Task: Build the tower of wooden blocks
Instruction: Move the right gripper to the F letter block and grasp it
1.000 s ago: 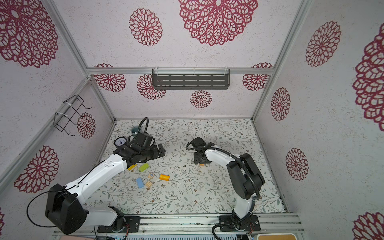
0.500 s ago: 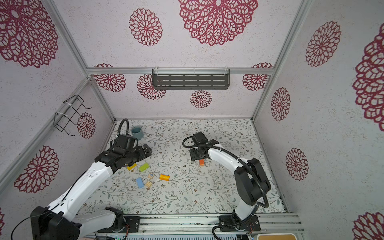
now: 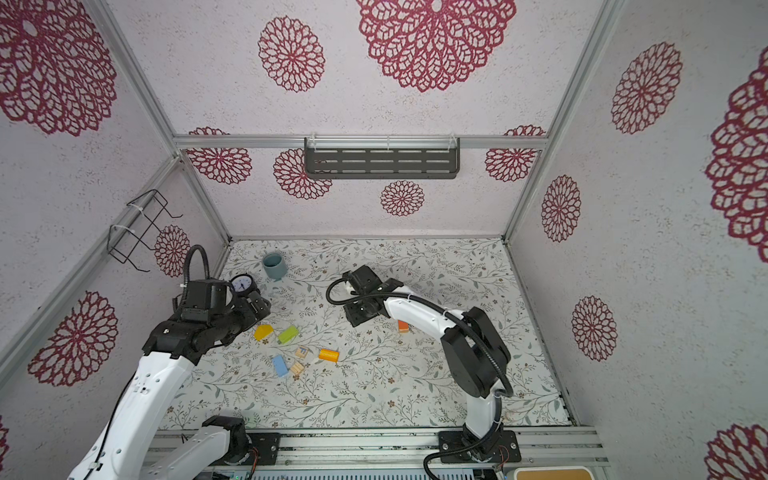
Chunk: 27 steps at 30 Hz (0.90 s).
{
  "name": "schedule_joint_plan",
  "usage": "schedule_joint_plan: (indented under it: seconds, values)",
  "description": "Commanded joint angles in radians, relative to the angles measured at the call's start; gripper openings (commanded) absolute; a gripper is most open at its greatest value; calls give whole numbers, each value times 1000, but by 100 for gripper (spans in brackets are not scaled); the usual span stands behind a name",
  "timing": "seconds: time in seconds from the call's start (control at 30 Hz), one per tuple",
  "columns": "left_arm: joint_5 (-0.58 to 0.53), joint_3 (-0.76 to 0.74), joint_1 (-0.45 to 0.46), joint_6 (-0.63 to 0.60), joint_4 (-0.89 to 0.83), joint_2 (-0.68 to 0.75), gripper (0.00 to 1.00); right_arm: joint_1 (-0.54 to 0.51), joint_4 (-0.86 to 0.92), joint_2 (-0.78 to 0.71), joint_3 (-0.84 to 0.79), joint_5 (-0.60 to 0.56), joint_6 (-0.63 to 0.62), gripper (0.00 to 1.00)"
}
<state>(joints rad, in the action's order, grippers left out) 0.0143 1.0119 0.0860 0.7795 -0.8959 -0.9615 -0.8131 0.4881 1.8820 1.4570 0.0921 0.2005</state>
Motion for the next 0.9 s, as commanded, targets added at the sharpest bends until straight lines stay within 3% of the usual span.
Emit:
schedule_joint_plan:
  seconds: [0.0, 0.43, 0.87]
  values:
    - [0, 39, -32, -41, -54, 24, 100, -51, -29, 26, 63, 19, -24, 53]
    - [44, 81, -131, -88, -119, 81, 97, -225, -92, 229, 227, 41, -55, 52]
    - [32, 85, -159, -109, -152, 130, 97, -304, -113, 354, 303, 6, -74, 52]
